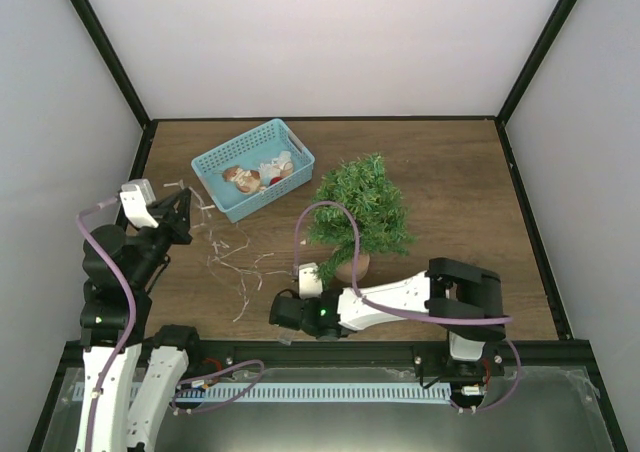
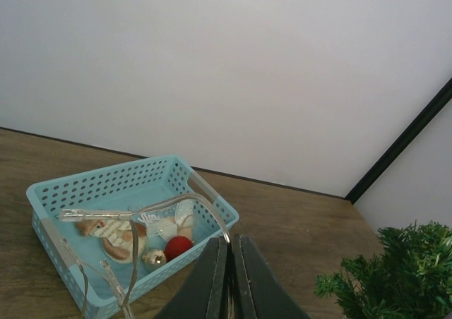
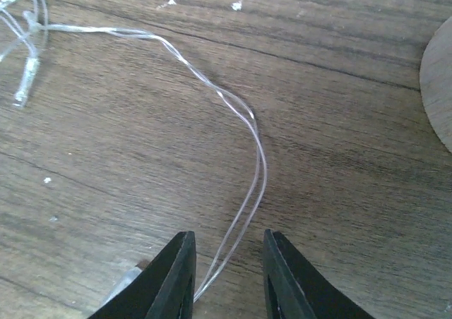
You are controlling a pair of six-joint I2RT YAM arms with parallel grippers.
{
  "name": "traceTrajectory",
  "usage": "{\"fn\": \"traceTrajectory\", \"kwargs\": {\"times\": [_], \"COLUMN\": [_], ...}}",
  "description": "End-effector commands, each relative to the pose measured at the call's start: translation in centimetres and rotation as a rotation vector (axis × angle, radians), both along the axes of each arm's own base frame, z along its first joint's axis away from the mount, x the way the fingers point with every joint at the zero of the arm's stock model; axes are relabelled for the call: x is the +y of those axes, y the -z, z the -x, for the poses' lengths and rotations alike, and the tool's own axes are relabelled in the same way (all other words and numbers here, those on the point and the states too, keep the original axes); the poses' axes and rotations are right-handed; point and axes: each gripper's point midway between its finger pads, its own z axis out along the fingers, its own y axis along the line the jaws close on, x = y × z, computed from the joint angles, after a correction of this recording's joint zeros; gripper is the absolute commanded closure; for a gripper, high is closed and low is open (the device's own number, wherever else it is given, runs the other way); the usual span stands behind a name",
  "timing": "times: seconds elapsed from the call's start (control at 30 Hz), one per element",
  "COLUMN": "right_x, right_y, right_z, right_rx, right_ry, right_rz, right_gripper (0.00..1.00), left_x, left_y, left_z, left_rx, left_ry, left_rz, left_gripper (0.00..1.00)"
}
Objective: Decorate the small christmas tree
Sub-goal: Pick up the decoration item from the center of the board.
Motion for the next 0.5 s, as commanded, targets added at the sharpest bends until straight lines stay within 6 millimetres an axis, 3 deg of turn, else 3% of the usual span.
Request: {"fn": "traceTrajectory", "kwargs": {"times": [0.0,0.47], "right_x": [-1.1,0.4], "right_y": [0.9,2.3], "right_z": [-0.8,-1.3], "right_rx": [-0.028,-0.026], "right_ry": [0.085,0.074], "right_rz": [0.026,0.035], "right_gripper": [0.71,0.7], "left_x": [-0.2,-0.4], "left_y": [-0.4,0.0], "left_z": [0.2,0.1], "left_rx": [-0.03,-0.025], "left_ry": [0.011,0.024], "left_rz": [0.002,0.023], "left_gripper": [0.96,0.96]}}
